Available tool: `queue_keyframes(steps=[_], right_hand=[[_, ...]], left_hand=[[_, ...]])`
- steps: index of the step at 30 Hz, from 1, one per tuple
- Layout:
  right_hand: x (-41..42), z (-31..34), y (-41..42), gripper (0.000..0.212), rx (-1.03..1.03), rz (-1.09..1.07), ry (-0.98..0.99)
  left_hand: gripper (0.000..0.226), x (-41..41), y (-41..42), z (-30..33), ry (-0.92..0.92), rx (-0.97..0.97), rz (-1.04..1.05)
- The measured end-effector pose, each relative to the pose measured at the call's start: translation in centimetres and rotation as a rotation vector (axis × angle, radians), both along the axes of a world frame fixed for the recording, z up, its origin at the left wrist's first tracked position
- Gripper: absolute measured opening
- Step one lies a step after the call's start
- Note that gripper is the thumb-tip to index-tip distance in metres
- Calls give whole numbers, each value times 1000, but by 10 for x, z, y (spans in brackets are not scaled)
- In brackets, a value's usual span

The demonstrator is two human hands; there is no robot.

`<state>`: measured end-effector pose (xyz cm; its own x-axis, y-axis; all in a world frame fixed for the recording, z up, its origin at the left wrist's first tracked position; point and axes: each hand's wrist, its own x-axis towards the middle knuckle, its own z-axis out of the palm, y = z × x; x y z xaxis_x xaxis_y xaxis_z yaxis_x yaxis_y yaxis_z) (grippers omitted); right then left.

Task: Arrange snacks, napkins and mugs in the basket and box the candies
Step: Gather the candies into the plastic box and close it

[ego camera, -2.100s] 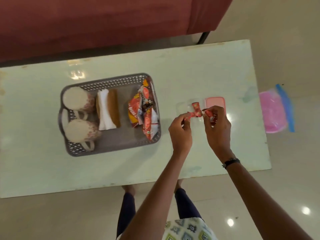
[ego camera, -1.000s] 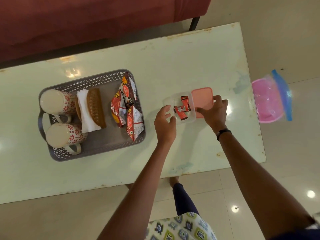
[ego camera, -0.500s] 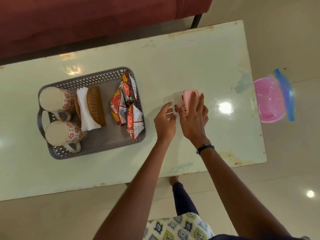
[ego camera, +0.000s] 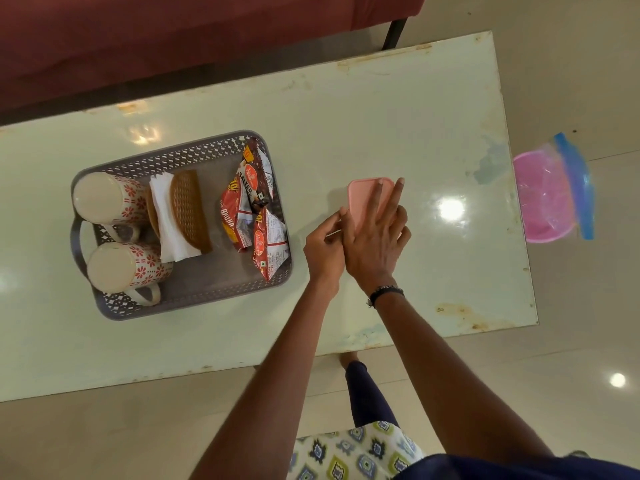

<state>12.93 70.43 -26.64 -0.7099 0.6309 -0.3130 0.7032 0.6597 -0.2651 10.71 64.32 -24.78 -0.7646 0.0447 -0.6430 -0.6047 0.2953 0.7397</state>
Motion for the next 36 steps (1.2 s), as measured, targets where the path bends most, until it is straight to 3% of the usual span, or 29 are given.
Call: queue_keyframes(steps=[11,17,21,24,27,29,33,36], right_hand=[[2,-3,-1,56,-9,37,-13],[0,-2,4,56,-92,44,-27],[0,0,8,57,-142,60,-71],[0,6,10,57,-218,17,43],[7,8,19,57,-498,-283,326],[10,12,22,52,-566,-374,384],[-6,17,12,27,-591,-247,475],[-21,18,-2,20,-585,-202,503]], left_hand=[[27,-2,-7,1,-50,58,-53],[22,-19,-6,3,111,-115,-275],[14,-32,-1,8,73,-202,-328],[17,-29,0,13,34,-179,-327],[24,-22,-1,16,22,-146,-285],[30,-19,-2,19,110,-216,-286],[41,-15,-7,31,249,-327,-260],[57,-12,-9,33,250,-420,-341]])
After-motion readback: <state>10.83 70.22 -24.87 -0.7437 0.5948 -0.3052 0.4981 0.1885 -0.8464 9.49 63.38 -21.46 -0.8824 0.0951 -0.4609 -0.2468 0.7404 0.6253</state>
